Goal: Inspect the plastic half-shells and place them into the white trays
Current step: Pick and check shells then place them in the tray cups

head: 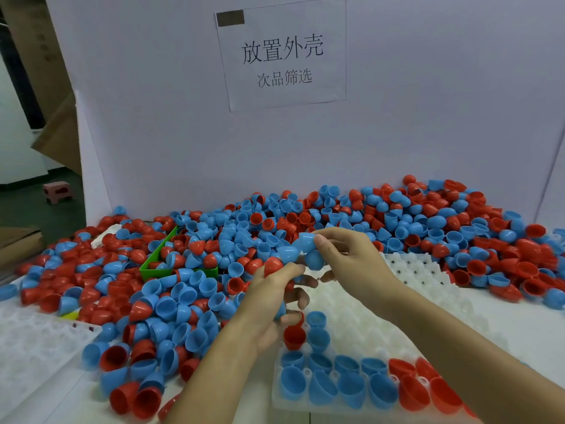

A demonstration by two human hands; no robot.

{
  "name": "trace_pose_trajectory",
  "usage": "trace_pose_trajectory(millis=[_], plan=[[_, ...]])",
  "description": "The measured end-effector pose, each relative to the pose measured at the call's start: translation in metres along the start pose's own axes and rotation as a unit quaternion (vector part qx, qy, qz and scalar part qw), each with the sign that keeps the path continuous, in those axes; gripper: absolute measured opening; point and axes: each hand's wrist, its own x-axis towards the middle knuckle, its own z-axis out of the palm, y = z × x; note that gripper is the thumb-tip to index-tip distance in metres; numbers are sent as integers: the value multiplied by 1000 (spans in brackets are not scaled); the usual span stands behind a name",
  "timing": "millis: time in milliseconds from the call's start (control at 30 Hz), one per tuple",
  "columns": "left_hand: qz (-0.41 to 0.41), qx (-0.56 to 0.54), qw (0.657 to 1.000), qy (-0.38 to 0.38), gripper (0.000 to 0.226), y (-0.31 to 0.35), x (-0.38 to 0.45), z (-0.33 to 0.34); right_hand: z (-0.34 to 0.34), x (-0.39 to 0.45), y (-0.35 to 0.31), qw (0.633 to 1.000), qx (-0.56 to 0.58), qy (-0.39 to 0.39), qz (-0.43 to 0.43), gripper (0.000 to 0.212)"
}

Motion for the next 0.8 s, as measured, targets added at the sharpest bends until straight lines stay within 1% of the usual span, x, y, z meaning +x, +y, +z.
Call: trace_pose_trajectory(millis=[100,167,267,333,367,467,533,567,633,700,767,800], plan=[[1,-32,999,7,16,0,2,-2,-2,-1,-2,992,100,-7,78,24],[7,-58,998,9,17,0,2,-3,-3,-2,-2,991,108,-6,80,20],[21,-68,997,15,29,1,3,-3,-4,-6,-2,999,26,-5,26,15],[29,-66,997,19,43,1,3,-3,-3,-8,-1,999,-35,-6,-30,22],[30,-67,997,22,46,1,3,-3,-2,-10,0,997,-56,-11,-58,26],[29,-69,996,42,37,0,2,-2,1,-13,1,985,-132,-8,-115,38],[30,-60,996,58,29,-1,2,-1,0,-13,0,978,-166,-2,-127,43],[33,-54,996,62,26,-1,3,-2,-1,-13,1,978,-166,-4,-129,43],[42,-43,996,68,18,-1,4,-2,-4,-13,0,984,-128,-8,-122,37],[56,-30,995,78,13,-1,5,-3,-4,-12,0,991,-90,10,-99,25],[68,-20,995,76,7,-2,6,-3,-2,-11,0,990,-111,35,-83,14],[74,-16,995,71,3,-1,6,-2,-1,-10,0,988,-129,36,-72,12]])
